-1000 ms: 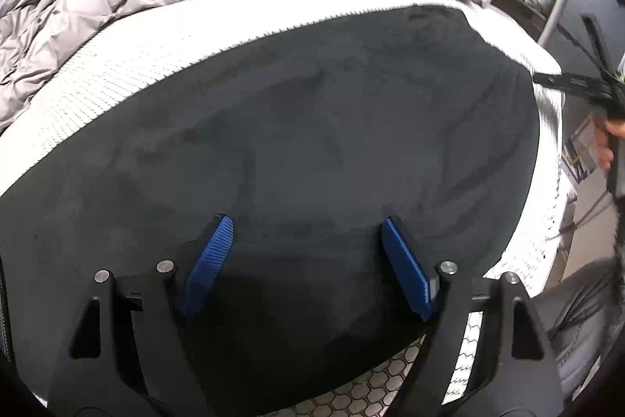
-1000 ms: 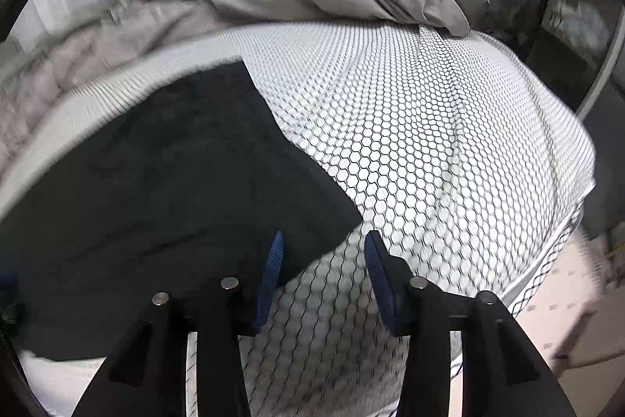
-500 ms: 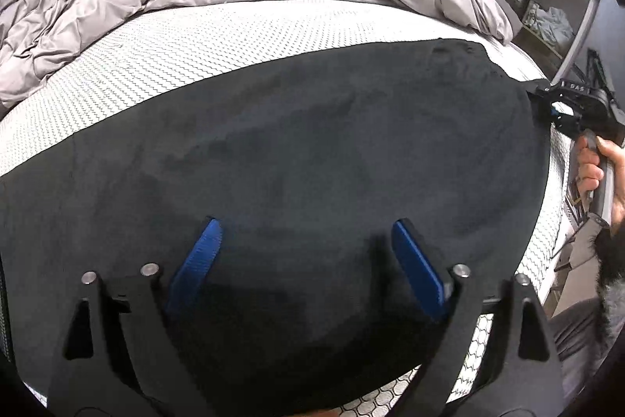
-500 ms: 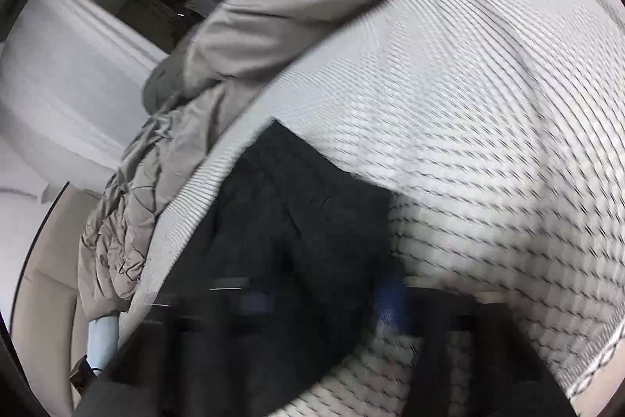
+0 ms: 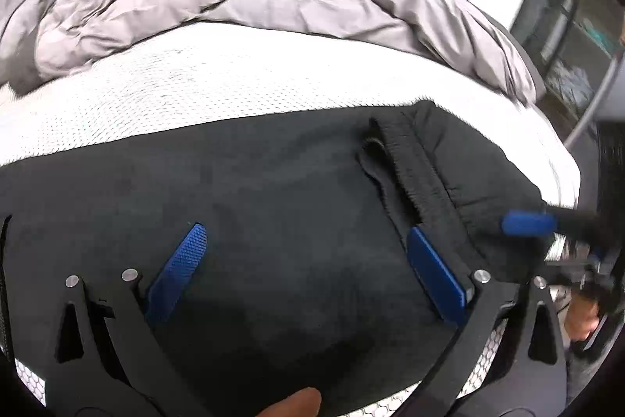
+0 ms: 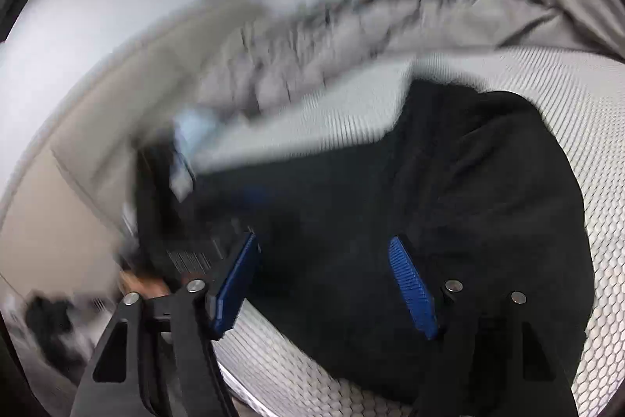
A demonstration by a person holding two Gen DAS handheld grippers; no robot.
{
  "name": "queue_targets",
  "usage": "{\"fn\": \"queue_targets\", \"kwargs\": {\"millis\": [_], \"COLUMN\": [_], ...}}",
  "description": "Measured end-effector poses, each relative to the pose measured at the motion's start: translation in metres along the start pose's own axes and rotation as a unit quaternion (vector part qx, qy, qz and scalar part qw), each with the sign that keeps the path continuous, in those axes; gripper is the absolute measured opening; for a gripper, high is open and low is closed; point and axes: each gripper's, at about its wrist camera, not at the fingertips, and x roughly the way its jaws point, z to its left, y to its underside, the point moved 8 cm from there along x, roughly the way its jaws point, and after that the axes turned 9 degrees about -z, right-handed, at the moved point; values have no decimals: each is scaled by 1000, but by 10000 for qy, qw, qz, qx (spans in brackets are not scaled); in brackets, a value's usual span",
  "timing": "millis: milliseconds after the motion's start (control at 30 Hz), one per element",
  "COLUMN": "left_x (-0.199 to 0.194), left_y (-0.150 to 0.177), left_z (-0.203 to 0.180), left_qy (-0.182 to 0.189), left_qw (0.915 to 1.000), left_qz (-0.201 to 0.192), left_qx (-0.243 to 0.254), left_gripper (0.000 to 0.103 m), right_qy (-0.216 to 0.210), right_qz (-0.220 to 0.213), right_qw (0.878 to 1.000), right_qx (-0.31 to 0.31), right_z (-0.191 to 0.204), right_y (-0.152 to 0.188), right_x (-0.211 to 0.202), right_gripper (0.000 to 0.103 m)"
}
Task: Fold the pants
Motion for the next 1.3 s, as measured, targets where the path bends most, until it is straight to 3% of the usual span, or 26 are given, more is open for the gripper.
{"fn": "queue_targets", "kwargs": {"millis": [100,167,267,333,367,433,500,600,700,767,800,833,900,1033,1133,1300], "left_x": [4,10,27,34,39,50,55,67,83,92,96,100,103,90,65,17], "left_y": [-2,1,12,23,27,33,35,35,29,22,19,21,24,16,-1,-25], "left_z": [1,-6,-30,-44,-50,-60,-68,-74,-80,-86,-89,-90,-90,-97,-87,-43], "left_qy": [303,665,1408,1663,1764,1867,1918,1981,2054,2079,2078,2000,1843,1701,1718,1448], "left_qw": [9991,9963,9842,9767,9730,9683,9671,9623,9551,9516,9506,9509,9556,9681,9715,9797], "left_qz": [70,233,698,967,1079,1224,1276,1346,1348,1310,1292,1290,1162,858,588,109], "left_qx": [-305,-482,-816,-947,-1027,-1117,-1078,-1286,-1654,-1847,-1911,-1978,-1985,-1628,-1524,-1381], "left_gripper": [102,100,85,79,78,78,78,78,78,65,42,34,29,14,11,10], "right_qy": [-140,116,1372,2353,2435,2245,2409,2517,2487,2440,2418,2413,2408,2415,2265,1865], "right_qz": [-403,-703,-917,-587,-400,-19,294,376,372,341,313,300,257,181,7,-174], "right_qw": [9990,9971,9853,9678,9659,9717,9700,9667,9677,9691,9698,9699,9702,9702,9739,9814], "right_qx": [108,266,447,674,778,735,158,-289,-185,-119,-96,-87,-73,57,156,411], "right_z": [-14,-37,-91,-132,-142,-148,-141,-131,-136,-134,-135,-136,-139,-137,-129,-118], "right_y": [-15,-17,-23,-20,-14,-5,-5,-5,-7,-6,-8,-9,-3,15,5,-2], "right_x": [-26,-51,-68,-61,-53,-29,-12,-7,0,-5,-4,-4,-13,-32,-35,-38], "right_gripper": [72,72,73,72,70,69,69,69,69,69,69,69,70,71,71,76]}}
